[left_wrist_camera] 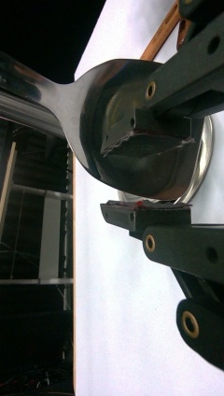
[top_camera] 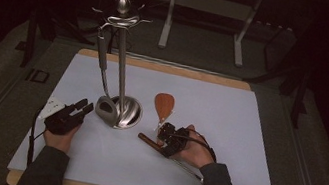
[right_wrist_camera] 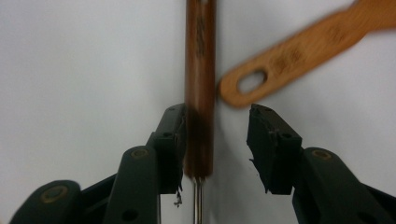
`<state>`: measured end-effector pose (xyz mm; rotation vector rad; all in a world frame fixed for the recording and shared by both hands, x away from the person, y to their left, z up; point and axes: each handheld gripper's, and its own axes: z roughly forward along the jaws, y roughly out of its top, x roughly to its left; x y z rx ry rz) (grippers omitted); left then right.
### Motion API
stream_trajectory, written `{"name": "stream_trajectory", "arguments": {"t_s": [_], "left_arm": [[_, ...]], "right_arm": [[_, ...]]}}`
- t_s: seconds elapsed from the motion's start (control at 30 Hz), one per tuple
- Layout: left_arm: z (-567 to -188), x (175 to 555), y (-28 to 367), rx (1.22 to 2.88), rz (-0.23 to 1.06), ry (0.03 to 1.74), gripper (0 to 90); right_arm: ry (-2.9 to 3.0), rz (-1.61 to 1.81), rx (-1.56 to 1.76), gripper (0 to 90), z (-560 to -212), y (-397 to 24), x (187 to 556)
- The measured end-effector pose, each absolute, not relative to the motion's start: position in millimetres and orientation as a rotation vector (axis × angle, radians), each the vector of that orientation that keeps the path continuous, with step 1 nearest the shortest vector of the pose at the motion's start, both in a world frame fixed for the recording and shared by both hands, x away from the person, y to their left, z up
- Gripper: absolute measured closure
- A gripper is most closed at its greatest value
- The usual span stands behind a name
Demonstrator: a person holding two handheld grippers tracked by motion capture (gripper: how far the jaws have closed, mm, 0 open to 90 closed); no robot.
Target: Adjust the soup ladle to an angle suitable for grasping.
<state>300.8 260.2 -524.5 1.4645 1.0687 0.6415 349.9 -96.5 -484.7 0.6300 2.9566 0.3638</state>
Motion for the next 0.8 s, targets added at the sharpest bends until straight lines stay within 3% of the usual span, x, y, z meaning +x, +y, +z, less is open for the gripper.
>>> {"name": "stream_trajectory", "arguments": {"t_s": [0.3, 0.8], "left_arm": [[-525, 301, 261, 1.466, 0.638, 1.072, 65.9], [-525, 301, 261, 1.465, 0.637, 1.078, 65.8]], "right_arm": [[3.060, 0.143, 0.599, 67.6, -495, -90, 355], [3.078, 0.089, 0.582, 73.9, -495, -84, 356]]}}
